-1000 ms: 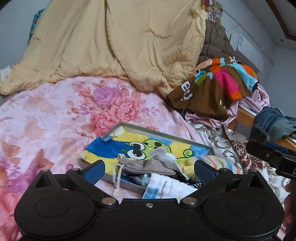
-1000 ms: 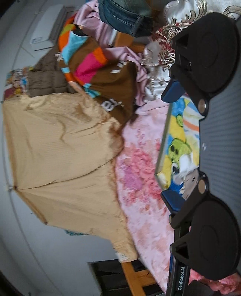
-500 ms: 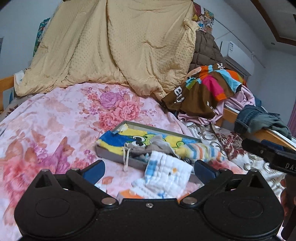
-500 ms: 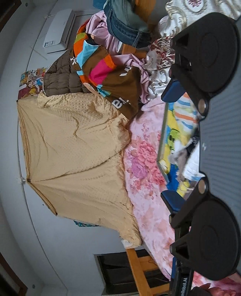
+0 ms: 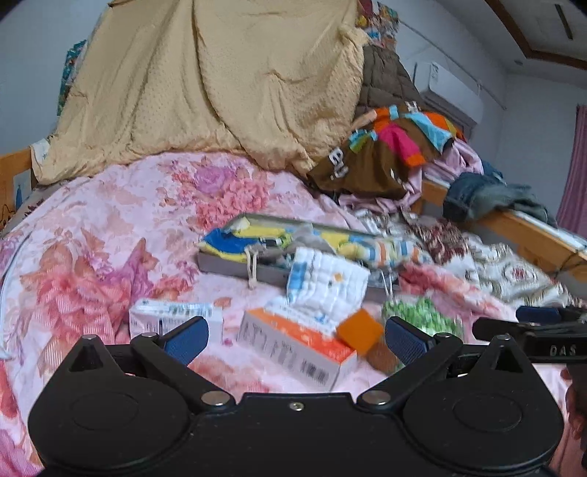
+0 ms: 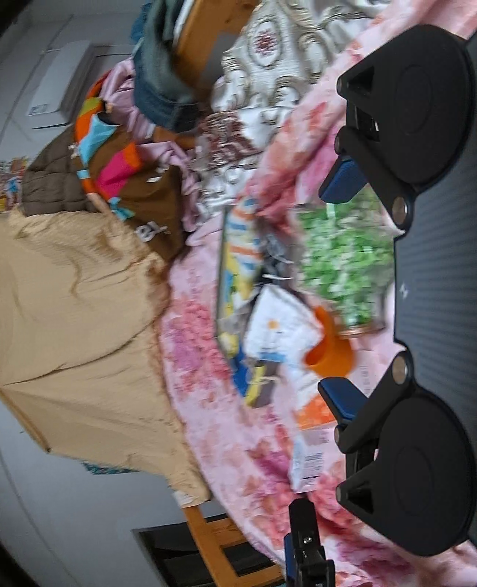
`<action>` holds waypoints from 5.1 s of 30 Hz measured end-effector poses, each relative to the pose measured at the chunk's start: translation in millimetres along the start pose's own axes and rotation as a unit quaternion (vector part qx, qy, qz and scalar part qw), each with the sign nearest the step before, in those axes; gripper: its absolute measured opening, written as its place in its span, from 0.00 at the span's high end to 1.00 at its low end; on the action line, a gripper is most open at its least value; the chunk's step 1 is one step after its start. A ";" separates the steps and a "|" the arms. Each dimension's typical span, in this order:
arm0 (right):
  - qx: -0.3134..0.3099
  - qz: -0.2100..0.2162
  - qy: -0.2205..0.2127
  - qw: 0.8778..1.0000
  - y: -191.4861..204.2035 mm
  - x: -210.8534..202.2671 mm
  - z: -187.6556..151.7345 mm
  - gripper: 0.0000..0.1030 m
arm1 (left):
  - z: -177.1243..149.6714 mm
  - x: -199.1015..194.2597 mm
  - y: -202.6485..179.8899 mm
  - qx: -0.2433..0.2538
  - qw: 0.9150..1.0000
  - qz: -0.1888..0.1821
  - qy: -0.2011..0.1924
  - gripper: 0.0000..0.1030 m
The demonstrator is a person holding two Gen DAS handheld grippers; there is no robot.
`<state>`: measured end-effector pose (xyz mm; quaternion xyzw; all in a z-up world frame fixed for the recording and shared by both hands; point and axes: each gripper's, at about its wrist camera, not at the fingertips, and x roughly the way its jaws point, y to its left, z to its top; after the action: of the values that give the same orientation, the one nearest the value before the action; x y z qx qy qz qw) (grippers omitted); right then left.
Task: Organize soft objects
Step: 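Move both open tools back over the remaining items beside the tray, then grasp the folded white cloth with the right tool and lift it, then grasp the orange silicone cup with the left tool while the right tool holds the white cloth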
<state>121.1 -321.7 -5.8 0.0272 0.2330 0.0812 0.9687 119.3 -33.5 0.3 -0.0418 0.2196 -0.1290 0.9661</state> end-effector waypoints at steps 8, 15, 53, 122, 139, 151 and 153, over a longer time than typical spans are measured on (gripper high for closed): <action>-0.013 -0.004 0.050 0.999 9.0 7.8 -14.6 0.00 | -17.9 3.0 1.7 0.014 0.999 0.002 0.032 0.01; -0.023 0.005 0.063 0.998 13.9 15.6 -16.5 0.00 | -23.7 9.7 3.8 0.015 0.999 0.008 0.045 0.01; 0.062 0.093 0.047 0.993 -10.3 96.2 23.6 0.00 | -11.6 88.3 -54.5 0.162 0.985 -0.039 0.041 0.01; 0.146 0.209 0.186 0.949 -33.5 256.3 55.2 0.69 | 20.3 178.4 -58.9 0.098 0.969 -0.114 0.195 0.58; 0.119 0.237 0.098 0.959 -31.3 230.1 66.3 0.90 | 36.6 166.6 -37.3 -0.037 0.970 -0.096 0.218 0.69; 0.122 0.241 0.001 0.963 -53.5 200.3 94.9 0.91 | 74.4 160.3 -29.1 -0.103 0.981 -0.075 0.147 0.69; 0.125 0.234 -0.020 0.964 -62.7 195.4 101.6 0.91 | 83.0 161.8 -29.2 -0.102 0.984 -0.071 0.127 0.69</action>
<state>348.1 -351.7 -8.4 0.2035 0.2095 0.2752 0.9159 289.5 -102.9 12.1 -0.1390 0.3487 -0.1781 0.9096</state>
